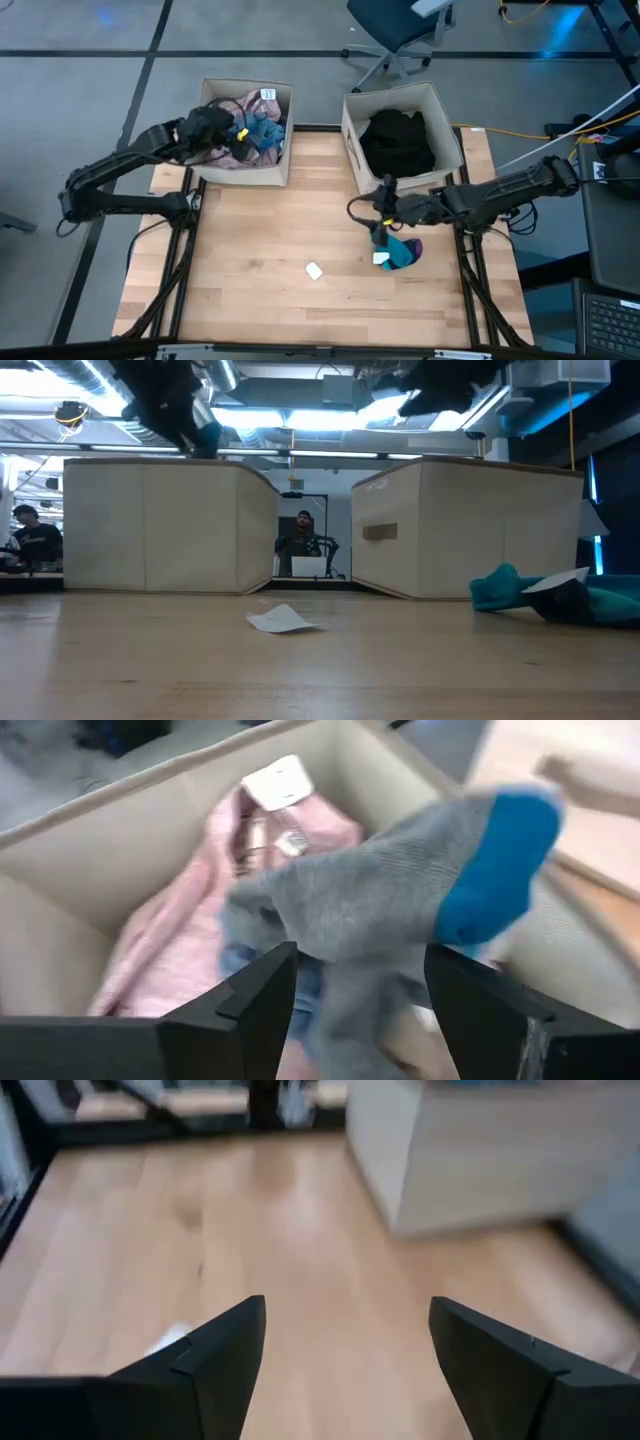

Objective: Sort clothes
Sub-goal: Put the gray sock into the left brown laundry organizer, then put the dark blue sock into the left brown laundry organizer

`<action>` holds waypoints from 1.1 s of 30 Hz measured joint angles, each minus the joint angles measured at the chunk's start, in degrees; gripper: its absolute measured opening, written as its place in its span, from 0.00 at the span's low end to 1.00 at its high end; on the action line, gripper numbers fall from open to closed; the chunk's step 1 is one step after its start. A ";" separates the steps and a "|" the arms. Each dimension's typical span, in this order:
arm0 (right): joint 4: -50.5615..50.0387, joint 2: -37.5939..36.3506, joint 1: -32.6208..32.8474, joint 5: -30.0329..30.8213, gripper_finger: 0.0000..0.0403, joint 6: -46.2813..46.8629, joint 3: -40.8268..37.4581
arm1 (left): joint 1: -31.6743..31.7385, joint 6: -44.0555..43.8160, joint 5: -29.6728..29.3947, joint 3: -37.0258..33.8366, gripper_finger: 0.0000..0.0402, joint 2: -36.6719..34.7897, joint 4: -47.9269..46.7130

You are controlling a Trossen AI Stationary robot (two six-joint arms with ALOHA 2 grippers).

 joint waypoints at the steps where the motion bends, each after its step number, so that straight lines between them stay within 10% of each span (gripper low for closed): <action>1: -2.81 -0.55 0.82 -0.39 0.70 2.05 0.00 | -1.51 -0.41 0.03 -0.28 0.52 -0.77 -0.01; 12: -26.75 0.67 7.88 -3.39 0.70 26.87 -2.09 | -12.62 -3.34 -0.80 -5.55 0.52 -3.78 2.61; 33: -10.39 12.28 9.67 -6.41 0.70 31.85 -14.40 | -32.79 -7.62 4.22 -14.88 0.52 -3.27 17.78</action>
